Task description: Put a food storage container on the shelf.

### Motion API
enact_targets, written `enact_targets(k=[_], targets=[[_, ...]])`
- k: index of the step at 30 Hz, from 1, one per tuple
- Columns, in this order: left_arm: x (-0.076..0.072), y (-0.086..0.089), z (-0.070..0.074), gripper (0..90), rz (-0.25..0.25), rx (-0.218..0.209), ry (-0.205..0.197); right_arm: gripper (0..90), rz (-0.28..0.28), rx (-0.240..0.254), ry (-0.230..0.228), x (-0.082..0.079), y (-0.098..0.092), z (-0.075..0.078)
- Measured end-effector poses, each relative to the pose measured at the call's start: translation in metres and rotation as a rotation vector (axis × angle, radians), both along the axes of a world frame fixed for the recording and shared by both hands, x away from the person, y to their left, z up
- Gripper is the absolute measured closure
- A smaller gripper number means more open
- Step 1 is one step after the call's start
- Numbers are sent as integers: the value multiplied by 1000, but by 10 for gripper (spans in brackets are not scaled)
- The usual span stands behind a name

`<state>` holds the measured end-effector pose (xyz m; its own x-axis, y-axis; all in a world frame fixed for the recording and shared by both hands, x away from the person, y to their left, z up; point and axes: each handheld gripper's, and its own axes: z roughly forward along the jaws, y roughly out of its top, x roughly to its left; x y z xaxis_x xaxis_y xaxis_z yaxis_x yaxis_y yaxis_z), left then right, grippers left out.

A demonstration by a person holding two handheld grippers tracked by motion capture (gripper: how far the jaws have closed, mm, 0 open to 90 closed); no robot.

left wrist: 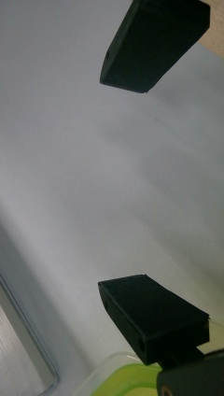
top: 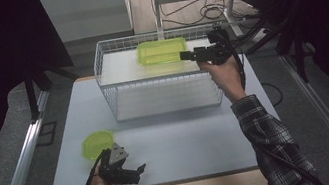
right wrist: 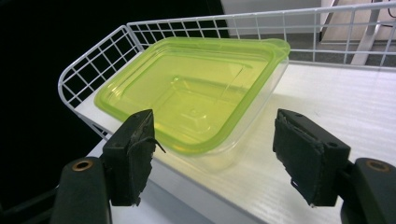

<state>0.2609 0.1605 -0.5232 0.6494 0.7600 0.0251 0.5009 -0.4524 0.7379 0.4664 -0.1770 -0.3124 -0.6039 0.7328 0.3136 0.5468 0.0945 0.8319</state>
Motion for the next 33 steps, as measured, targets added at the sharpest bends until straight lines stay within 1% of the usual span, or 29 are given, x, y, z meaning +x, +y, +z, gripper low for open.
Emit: enact_targets(k=[3, 8, 10, 12, 13, 15, 18, 19, 21, 23, 24, 25, 30, 31, 33], targets=[[0, -1, 0, 44, 4, 1, 13, 292, 12, -6, -6, -5, -1, -2], [1, -1, 0, 42, -4, 4, 10, 284, 33, -17, -18, -15, -4, -7], [2, 0, -1, 41, -17, -10, 9, 271, 48, -19, -17, -19, -4, -9], [2, 0, -1, 41, -22, -18, 12, 267, 52, -21, -17, -20, -4, -10], [3, 1, -1, 37, -26, -20, 14, 255, 57, -34, -24, -25, -3, -12], [3, 0, -2, 36, -32, -18, 19, 251, 61, -37, -28, -26, -3, -12], [3, -1, -2, 36, -41, -16, 27, 235, 70, -53, -37, -32, -3, -16], [3, -1, -2, 35, -43, -15, 28, 225, 73, -66, -42, -36, -3, -18], [3, -1, -2, 35, -43, -14, 29, 218, 74, -72, -46, -37, -3, -19], [3, 0, -2, 34, -41, -18, 28, 197, 75, -97, -56, -42, -4, -24], [3, 0, -2, 34, -41, -18, 28, 197, 75, -97, -56, -42, -4, -24], [3, 0, -2, 34, -40, -18, 28, 182, 79, -112, -60, -45, -4, -27], [3, -1, -3, 34, -39, -19, 29, 148, 88, -132, -63, -52, -4, -33], [3, -1, -3, 34, -39, -19, 29, 129, 92, -145, -76, -55, -5, -36], [3, -1, -3, 34, -38, -20, 29, 122, 95, -152, -80, -57, -5, -38]])
